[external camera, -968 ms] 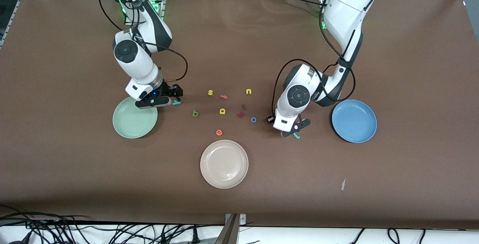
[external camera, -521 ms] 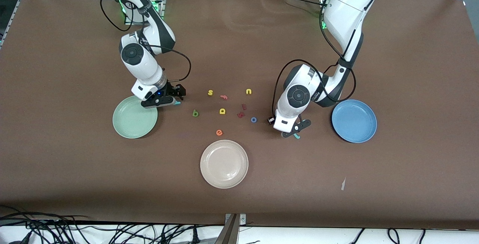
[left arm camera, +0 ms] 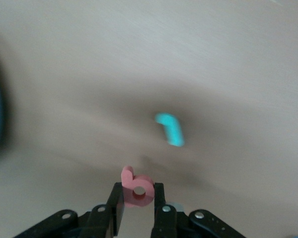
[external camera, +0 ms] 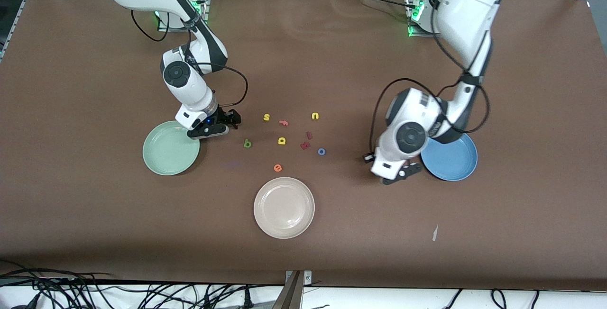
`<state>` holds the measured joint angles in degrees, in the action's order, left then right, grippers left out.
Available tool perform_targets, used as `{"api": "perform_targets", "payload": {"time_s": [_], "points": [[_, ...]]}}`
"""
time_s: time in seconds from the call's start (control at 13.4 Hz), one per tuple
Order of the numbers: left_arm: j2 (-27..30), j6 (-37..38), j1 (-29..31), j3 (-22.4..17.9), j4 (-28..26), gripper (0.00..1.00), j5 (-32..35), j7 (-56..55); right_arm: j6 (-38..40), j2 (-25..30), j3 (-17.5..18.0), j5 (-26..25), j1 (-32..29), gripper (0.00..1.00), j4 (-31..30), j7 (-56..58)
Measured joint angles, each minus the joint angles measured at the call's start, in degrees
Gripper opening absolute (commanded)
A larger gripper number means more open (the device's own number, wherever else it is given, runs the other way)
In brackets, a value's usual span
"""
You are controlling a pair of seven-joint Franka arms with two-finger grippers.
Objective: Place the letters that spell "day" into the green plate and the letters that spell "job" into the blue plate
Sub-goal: 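Drop the pink b on the blue plate while the right gripper grasps the y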
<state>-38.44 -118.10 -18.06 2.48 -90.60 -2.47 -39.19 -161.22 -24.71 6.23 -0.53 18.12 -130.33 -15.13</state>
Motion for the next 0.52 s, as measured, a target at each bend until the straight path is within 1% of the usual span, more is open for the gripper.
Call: {"api": "perform_targets", "payload": {"time_s": [0.15, 0.37, 0.45, 0.52], "points": [[2.0, 1.92, 4.5, -0.1, -1.42, 0.07, 0.2, 9.8, -0.27, -0.21, 0.0, 0.0, 0.02, 0.92, 0.0, 0.04], [5.81, 1.4, 10.89, -0.13, -6.96, 0.06, 2.31, 21.91, -0.43, -0.42, -0.03, -0.01, 0.01, 0.86, 0.0, 0.08], [7.15, -0.63, 12.69, -0.13, -9.59, 0.06, 2.42, 24.97, -0.45, -0.43, -0.04, -0.01, 0.01, 0.8, 0.01, 0.08], [8.51, -4.53, 14.16, -0.12, -13.13, 0.08, 2.44, 27.31, -0.47, -0.49, -0.04, -0.01, 0.01, 0.76, 0.01, 0.08]]}}
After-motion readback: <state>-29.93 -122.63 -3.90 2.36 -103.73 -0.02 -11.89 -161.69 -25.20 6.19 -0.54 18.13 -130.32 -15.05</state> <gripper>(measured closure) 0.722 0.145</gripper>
